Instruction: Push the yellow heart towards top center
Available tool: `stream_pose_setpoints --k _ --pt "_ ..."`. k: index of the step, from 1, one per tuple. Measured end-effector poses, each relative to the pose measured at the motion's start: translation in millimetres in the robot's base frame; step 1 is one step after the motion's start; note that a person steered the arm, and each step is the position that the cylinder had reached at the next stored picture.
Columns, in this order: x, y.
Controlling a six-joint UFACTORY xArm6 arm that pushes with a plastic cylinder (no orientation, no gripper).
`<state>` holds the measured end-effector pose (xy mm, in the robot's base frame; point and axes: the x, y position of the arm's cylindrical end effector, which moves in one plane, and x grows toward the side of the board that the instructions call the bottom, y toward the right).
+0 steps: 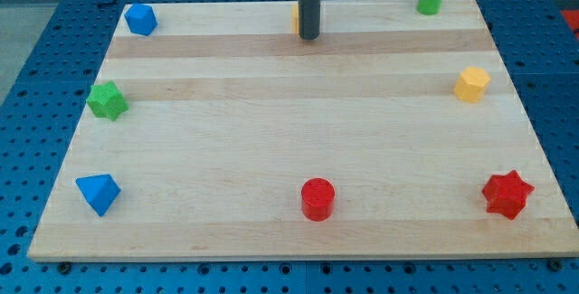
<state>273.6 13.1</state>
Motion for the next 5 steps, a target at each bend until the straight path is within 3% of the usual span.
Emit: stream_pose_setpoints --k 2,4,5 --pt "2 -6" --pt "-24 -6" --pt "-9 -6"
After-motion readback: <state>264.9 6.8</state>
